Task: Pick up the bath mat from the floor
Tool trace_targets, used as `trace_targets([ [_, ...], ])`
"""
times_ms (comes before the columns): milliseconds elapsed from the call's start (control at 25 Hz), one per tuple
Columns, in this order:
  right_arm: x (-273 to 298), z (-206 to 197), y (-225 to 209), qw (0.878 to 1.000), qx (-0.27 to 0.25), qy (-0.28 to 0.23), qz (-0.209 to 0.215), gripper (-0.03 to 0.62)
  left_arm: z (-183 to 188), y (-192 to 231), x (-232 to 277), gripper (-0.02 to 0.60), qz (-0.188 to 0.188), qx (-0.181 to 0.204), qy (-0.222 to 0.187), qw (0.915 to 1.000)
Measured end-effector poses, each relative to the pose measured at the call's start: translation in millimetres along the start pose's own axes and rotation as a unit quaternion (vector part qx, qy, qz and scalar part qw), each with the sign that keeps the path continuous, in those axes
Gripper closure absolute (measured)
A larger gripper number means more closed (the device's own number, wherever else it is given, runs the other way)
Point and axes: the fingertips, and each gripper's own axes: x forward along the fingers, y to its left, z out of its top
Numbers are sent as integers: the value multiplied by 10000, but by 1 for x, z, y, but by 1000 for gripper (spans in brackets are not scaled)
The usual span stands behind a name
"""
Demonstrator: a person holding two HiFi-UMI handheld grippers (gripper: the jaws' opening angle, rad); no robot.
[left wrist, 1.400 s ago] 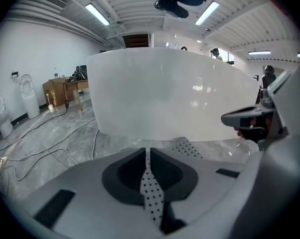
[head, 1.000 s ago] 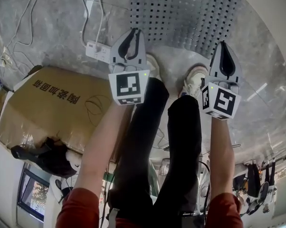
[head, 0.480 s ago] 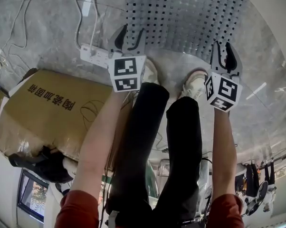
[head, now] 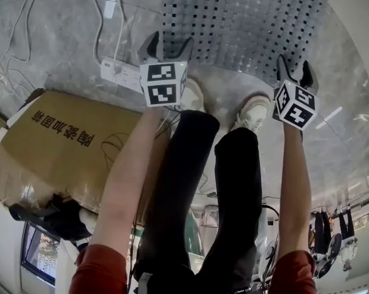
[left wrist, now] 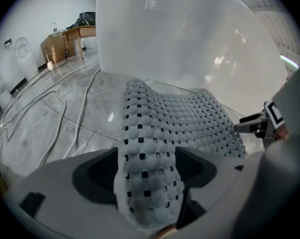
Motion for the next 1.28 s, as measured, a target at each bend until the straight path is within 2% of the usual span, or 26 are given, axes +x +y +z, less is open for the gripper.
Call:
trace_targets([
  [160,17,-20,-4,9993,189,331,0,243,-9,12,13,230,73,-24,154,9999],
  [320,32,-36,-11,9973,393,615,-28,232,-14,13,25,222,-101,-75,315,9994],
  [440,40,-46,-13,9953,632,736,29,232,-17,5,31,222,-272,164,512,9982],
  [560,44,-49,-14,9936,783,812,22,232,-19,5,34,222,-205,243,544,9980],
  [720,41,-46,-14,9939,724,829,-30,235,-18,4,31,222,-26,257,573,9980],
  [840,35,-44,-13,9943,673,824,-87,269,-17,2,30,225,59,257,705,9972],
  [920,32,-43,-13,9942,673,827,-142,326,-15,1,29,236,96,276,783,9965],
  [960,31,-43,-11,9940,697,830,-145,334,-15,0,28,246,108,287,802,9963],
  [1280,20,-37,7,9937,787,790,-82,420,-12,-20,18,364,58,3,885,9961],
])
